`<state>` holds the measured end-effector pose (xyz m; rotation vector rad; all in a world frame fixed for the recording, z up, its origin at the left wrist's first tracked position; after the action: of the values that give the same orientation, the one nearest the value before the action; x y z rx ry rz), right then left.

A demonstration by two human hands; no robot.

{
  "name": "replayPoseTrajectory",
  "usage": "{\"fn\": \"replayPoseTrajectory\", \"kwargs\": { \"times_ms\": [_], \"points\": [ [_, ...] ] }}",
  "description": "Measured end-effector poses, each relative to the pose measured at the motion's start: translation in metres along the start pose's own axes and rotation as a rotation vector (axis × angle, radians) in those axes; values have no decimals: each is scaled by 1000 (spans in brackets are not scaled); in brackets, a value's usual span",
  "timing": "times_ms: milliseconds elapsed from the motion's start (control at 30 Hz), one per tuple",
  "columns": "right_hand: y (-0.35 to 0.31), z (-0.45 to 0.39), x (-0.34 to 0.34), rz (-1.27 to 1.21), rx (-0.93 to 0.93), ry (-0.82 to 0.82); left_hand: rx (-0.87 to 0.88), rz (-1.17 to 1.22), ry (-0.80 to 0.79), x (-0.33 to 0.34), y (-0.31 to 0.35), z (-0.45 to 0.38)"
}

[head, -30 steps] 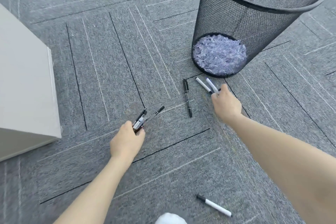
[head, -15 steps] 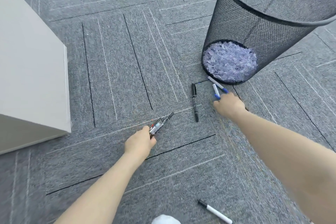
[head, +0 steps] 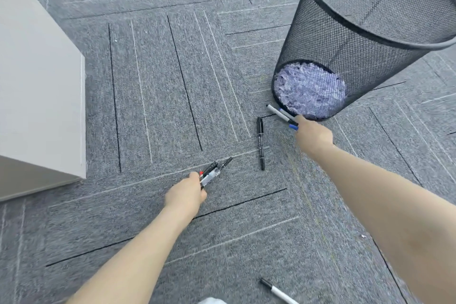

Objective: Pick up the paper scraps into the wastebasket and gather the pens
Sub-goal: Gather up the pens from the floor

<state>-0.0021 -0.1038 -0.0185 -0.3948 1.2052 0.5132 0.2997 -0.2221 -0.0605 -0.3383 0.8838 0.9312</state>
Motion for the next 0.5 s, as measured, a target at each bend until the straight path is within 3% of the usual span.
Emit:
{"fn": "replayPoseTrajectory", "kwargs": {
  "times_ms": [200, 300, 500],
  "points": [
    [-6, -6, 7, 43, 45, -9, 24, 13, 6, 0, 1, -1],
    [-5, -3, 13, 70, 51, -95, 38, 20, 19, -1, 1, 0],
    [-10, -7, -5, -267, 37, 75, 50, 38, 47, 0, 1, -2]
  ]
}}
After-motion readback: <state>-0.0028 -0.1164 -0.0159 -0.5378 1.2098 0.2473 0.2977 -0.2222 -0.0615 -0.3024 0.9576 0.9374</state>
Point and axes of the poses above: each hand's wrist, its own z-axis away from the middle knuckle, its own x-axis out of the palm, y = z × x, the point moved 10 cm from there along -z, towards the middle knuckle, and after that the axes turned 3 degrees about -z, right-handed, at the moved point
